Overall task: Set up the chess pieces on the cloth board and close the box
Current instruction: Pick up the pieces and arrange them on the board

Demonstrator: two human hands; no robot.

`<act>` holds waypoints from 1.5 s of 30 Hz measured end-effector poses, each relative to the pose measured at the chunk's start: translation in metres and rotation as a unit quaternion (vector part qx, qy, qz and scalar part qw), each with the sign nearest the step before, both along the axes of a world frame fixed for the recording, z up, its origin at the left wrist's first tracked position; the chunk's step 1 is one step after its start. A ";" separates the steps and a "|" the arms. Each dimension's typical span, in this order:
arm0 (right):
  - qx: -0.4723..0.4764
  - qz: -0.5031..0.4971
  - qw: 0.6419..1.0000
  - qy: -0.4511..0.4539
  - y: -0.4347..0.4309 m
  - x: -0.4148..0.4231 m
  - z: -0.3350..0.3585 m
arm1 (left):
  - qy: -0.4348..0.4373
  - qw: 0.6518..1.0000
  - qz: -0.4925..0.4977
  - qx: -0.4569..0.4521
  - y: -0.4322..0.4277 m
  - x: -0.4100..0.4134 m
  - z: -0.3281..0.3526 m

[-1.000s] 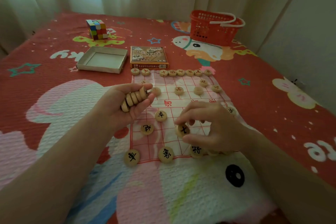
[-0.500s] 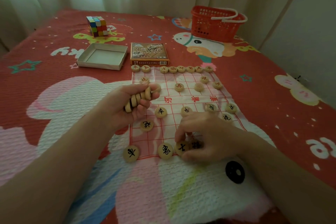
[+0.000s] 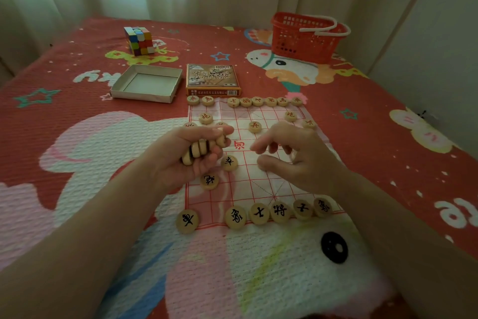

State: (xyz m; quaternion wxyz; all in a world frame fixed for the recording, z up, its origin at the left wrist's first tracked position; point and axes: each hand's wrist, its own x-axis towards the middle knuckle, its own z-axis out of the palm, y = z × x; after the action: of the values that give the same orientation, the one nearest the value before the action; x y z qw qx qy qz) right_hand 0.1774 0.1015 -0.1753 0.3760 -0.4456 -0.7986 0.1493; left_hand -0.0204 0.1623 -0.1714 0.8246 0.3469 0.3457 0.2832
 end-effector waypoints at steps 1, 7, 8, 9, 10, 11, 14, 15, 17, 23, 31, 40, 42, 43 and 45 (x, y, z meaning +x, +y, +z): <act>0.006 -0.003 1.000 -0.001 0.003 -0.002 0.002 | 0.008 1.000 -0.004 0.011 -0.001 0.001 0.000; 0.022 -0.008 1.000 -0.017 0.019 -0.020 0.006 | 0.049 0.996 -0.039 0.059 -0.008 0.005 -0.001; 0.029 -0.008 0.999 -0.014 0.020 -0.022 0.005 | 0.050 0.995 -0.047 0.066 -0.008 0.005 -0.002; 0.038 -0.011 0.999 -0.010 0.020 -0.023 0.003 | 0.049 0.995 -0.053 0.069 -0.009 0.005 -0.002; 0.046 -0.018 0.999 -0.005 0.020 -0.023 0.000 | 0.048 0.995 -0.058 0.071 -0.009 0.005 -0.003; 0.052 -0.025 0.998 0.003 0.020 -0.024 -0.004 | 0.046 0.995 -0.061 0.070 -0.009 0.005 -0.004; 0.068 -0.031 0.997 0.029 0.019 -0.025 -0.011 | 0.033 0.996 -0.065 0.049 -0.007 0.003 -0.005; 0.072 -0.028 0.996 0.040 0.018 -0.025 -0.011 | 0.026 0.996 -0.068 0.044 -0.006 0.002 -0.005; 0.063 -0.018 0.995 0.073 0.017 -0.025 -0.011 | 0.023 0.996 -0.073 0.053 -0.004 0.001 -0.005; 0.055 -0.017 0.993 0.105 0.014 -0.025 -0.011 | 0.040 0.993 -0.066 0.087 -0.004 0.001 -0.003; 0.046 -0.020 0.996 0.069 0.013 -0.024 -0.011 | 0.147 0.973 -0.046 0.175 -0.007 0.001 -0.001; 0.045 0.009 0.997 0.070 0.013 -0.023 -0.007 | 0.153 0.959 -0.043 0.234 -0.007 0.000 0.003; 0.052 0.013 0.997 0.062 0.013 -0.023 -0.007 | 0.154 0.957 -0.053 0.240 -0.006 0.000 0.005; 0.056 0.011 0.997 0.057 0.013 -0.023 -0.008 | 0.153 0.958 -0.052 0.239 -0.007 -0.001 0.005; 0.067 -0.005 0.997 0.048 0.014 -0.023 -0.010 | 0.150 0.959 -0.048 0.235 -0.007 -0.001 0.004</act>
State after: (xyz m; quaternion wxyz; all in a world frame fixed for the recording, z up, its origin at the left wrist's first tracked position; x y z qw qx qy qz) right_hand 0.1539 0.1157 -0.1849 0.4434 -0.4156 -0.7858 0.1147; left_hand -0.0217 0.1557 -0.1673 0.6714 0.5852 0.3720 0.2615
